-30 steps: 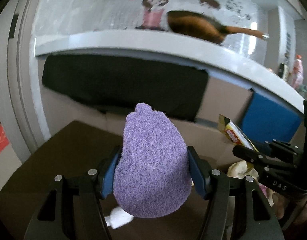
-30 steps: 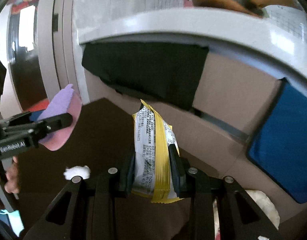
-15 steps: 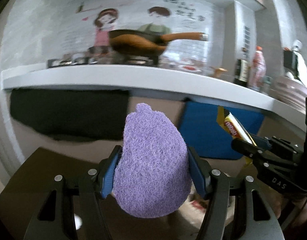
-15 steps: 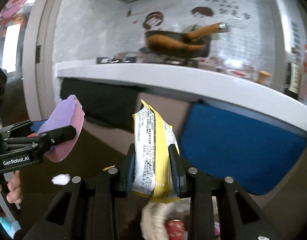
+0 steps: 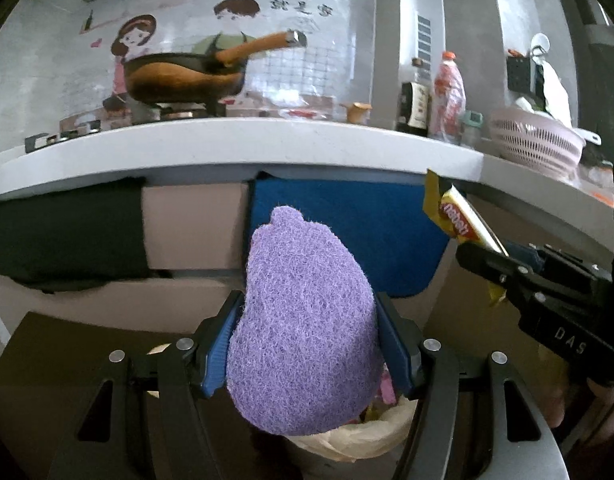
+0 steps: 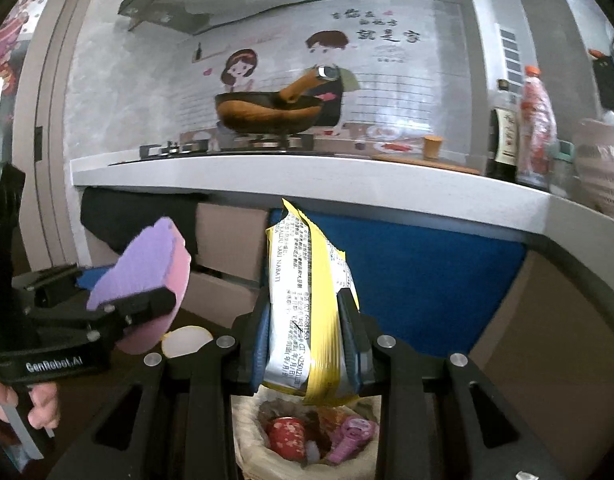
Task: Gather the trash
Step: 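Lift the purple sponge and yellow packet and carry both over the bin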
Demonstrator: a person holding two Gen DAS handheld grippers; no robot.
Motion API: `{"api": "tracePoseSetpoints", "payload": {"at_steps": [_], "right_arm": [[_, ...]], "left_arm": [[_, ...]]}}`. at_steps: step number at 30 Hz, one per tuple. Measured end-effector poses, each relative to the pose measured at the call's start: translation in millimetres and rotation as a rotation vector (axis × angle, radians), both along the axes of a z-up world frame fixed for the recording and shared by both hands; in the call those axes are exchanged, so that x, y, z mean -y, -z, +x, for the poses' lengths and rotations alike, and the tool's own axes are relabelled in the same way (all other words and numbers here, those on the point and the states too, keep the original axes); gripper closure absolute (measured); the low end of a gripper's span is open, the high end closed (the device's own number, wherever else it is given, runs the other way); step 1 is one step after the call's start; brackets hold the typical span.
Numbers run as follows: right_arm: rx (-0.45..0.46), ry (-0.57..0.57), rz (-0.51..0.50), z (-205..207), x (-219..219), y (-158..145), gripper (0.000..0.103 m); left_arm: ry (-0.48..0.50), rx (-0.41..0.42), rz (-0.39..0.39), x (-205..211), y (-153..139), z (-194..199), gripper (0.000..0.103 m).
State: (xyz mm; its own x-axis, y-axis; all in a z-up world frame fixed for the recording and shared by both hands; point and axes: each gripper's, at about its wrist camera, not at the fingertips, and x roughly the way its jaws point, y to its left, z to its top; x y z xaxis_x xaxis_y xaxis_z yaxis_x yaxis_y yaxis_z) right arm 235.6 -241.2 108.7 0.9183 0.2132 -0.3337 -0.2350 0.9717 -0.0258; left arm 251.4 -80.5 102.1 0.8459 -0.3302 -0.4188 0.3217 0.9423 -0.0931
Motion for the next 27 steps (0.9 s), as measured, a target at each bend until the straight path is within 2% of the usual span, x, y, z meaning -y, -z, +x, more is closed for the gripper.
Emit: {"api": "tracePoseSetpoints", "payload": {"at_steps": [15,27], "right_arm": [[-0.094,0.030,0.072,8.5,26.1,43.2,0.074],[-0.230,0.037,0.137,34.5,38.7,104.2,0.074]], "left_arm": [[0.022,-0.081,0.045,21.9,41.8,17.8,0.039],[0.025,-0.235,0.017,21.3,101.6,58.1,0.039]]}}
